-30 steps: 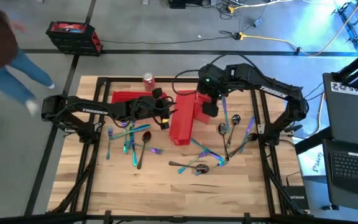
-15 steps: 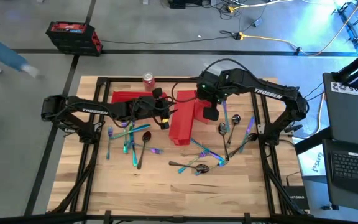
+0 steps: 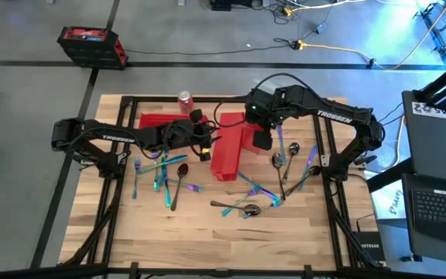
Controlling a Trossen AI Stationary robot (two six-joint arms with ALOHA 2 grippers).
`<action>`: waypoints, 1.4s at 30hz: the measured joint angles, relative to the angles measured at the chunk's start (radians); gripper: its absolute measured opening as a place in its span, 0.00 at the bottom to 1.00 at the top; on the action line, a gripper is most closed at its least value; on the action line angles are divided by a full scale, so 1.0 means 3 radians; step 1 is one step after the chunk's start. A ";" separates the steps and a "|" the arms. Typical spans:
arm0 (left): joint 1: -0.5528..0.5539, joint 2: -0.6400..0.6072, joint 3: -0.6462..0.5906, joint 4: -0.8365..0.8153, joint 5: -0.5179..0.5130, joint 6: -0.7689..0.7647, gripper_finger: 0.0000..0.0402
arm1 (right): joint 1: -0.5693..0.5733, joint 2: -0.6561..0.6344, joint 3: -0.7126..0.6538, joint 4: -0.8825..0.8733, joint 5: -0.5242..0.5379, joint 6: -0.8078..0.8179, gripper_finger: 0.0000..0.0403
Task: Sort silverware
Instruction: Adjust the red bins
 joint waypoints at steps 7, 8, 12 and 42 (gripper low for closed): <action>0.0004 0.0000 0.0000 0.0000 0.0000 -0.0006 0.30 | 0.0000 0.0000 -0.0004 -0.0008 0.0014 -0.0039 0.46; 0.0005 0.0000 0.0000 0.0000 0.0000 -0.0005 0.30 | 0.0000 0.0000 -0.0004 -0.0005 0.0055 -0.0064 0.45; 0.0006 0.0000 0.0000 0.0000 0.0000 -0.0006 0.30 | 0.0000 0.0000 -0.0004 -0.0015 0.0193 -0.0081 0.42; 0.0016 0.0001 0.0000 0.0001 0.0000 0.0047 0.30 | 0.0000 -0.0019 -0.0509 0.0076 0.0174 -0.0233 0.35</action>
